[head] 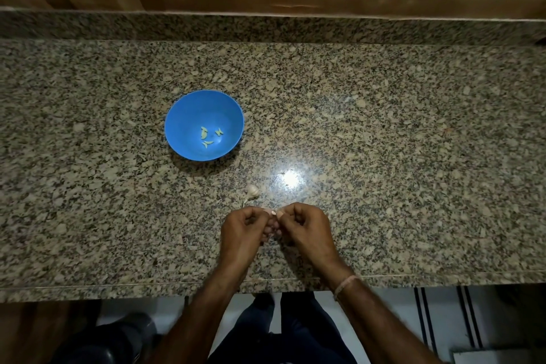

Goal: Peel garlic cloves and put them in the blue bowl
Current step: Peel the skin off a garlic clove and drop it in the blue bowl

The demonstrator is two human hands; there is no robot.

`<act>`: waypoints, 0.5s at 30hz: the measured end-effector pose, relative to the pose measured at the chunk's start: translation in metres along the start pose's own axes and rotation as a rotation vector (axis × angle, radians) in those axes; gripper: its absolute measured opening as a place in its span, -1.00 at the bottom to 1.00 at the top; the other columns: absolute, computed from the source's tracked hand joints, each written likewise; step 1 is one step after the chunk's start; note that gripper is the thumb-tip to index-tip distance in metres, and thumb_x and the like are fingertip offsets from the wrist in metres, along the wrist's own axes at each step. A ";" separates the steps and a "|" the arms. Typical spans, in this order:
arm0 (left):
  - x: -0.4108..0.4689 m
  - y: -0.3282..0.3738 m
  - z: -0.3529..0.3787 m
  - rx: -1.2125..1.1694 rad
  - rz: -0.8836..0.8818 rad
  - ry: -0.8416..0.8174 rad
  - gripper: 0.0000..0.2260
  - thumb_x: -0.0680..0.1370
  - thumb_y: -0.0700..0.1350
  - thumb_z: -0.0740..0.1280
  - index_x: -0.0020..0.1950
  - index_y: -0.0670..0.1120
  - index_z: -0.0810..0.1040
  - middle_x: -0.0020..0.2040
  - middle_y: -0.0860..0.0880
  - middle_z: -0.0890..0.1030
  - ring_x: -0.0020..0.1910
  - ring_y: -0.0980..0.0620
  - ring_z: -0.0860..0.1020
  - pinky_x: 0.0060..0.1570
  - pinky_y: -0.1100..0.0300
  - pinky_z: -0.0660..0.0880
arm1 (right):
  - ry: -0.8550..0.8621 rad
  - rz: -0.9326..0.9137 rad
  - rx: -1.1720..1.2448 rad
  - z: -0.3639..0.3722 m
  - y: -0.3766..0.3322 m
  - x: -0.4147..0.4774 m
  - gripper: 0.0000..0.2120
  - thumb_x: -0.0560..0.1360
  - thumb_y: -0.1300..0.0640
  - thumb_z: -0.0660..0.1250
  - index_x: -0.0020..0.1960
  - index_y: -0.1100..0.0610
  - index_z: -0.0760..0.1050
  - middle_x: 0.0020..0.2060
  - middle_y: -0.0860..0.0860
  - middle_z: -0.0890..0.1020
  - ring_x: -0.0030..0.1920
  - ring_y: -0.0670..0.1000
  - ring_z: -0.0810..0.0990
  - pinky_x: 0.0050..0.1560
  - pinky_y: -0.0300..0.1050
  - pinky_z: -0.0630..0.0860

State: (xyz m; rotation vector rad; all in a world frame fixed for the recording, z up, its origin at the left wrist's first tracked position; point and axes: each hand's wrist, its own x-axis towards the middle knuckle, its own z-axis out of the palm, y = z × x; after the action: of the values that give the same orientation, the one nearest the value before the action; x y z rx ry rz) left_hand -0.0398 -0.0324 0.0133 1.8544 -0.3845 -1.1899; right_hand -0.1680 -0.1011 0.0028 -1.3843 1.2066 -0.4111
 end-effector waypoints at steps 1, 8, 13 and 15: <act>0.000 0.000 -0.001 0.018 0.009 0.003 -0.82 0.63 -0.18 0.38 -0.14 -0.14 0.72 -0.26 -0.07 0.73 -0.28 0.06 0.68 -0.24 0.16 0.56 | -0.010 -0.008 -0.018 0.000 0.001 0.001 -0.87 0.58 0.23 0.41 -0.12 0.13 0.69 -0.28 0.01 0.74 -0.25 -0.03 0.72 -0.21 -0.10 0.66; -0.001 -0.007 -0.001 0.166 0.139 0.065 -0.86 0.60 -0.04 0.44 -0.13 0.00 0.73 -0.28 0.04 0.71 -0.27 0.07 0.67 -0.20 0.08 0.61 | 0.043 -0.103 -0.257 0.006 0.007 0.005 -0.85 0.57 0.13 0.43 -0.18 0.05 0.62 -0.37 -0.07 0.65 -0.35 -0.11 0.59 -0.27 -0.03 0.58; 0.005 -0.006 -0.001 -0.195 -0.178 -0.054 -0.87 0.60 -0.16 0.44 -0.10 -0.18 0.72 -0.25 -0.15 0.70 -0.32 0.00 0.59 -0.30 0.15 0.53 | 0.075 -0.337 -0.496 0.005 0.004 -0.002 -0.82 0.60 0.02 0.22 -0.13 0.07 0.46 -0.36 -0.07 0.55 -0.40 -0.01 0.48 -0.38 -0.07 0.36; 0.005 -0.004 0.000 -0.237 -0.198 -0.078 -0.87 0.60 -0.17 0.44 -0.09 -0.20 0.71 -0.25 -0.13 0.69 -0.34 0.04 0.59 -0.34 0.23 0.50 | 0.092 -0.354 -0.553 0.005 0.004 -0.005 -0.82 0.57 0.01 0.18 -0.14 0.06 0.45 -0.36 -0.07 0.54 -0.41 -0.02 0.45 -0.38 -0.11 0.29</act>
State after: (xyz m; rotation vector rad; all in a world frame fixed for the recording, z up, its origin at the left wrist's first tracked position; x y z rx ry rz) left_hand -0.0384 -0.0335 0.0067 1.6716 -0.0975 -1.3812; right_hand -0.1677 -0.0940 -0.0002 -2.0911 1.1991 -0.4048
